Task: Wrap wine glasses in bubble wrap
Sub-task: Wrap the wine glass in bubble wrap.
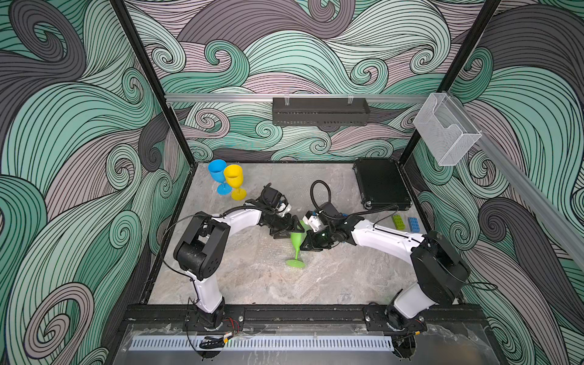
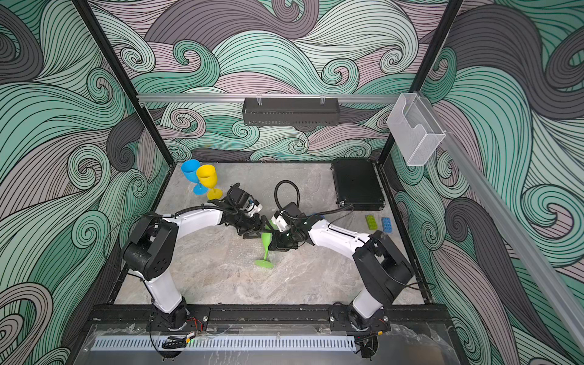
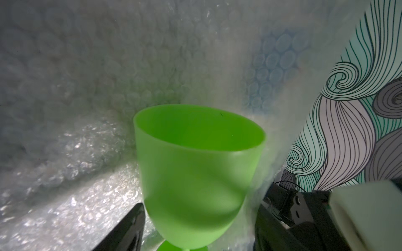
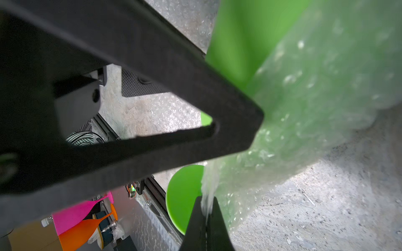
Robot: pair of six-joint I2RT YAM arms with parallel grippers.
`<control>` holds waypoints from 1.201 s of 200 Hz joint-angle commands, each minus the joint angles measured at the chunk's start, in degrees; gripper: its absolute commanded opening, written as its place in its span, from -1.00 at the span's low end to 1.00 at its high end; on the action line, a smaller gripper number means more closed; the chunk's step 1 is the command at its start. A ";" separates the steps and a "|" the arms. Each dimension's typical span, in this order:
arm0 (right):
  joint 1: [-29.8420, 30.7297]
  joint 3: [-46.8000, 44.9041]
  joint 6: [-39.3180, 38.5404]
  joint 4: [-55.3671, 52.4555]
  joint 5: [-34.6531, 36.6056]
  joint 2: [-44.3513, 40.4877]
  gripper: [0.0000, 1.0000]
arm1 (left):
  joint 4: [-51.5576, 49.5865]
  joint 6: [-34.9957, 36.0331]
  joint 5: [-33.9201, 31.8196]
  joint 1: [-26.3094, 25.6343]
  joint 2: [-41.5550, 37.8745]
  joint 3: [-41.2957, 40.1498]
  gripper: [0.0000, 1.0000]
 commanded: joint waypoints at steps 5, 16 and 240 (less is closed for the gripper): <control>0.41 1.16 -0.64 0.15 -0.40 0.89 -0.95 | -1.37 1.61 -1.25 -0.50 1.13 0.90 0.43; 0.45 1.49 -0.83 -0.27 -0.39 1.24 -0.95 | -1.58 2.05 -1.64 -0.54 1.12 1.00 0.39; -11.49 2.23 3.27 -4.85 4.05 -3.82 0.65 | -1.97 4.05 -3.33 -0.40 -0.30 -0.27 -0.02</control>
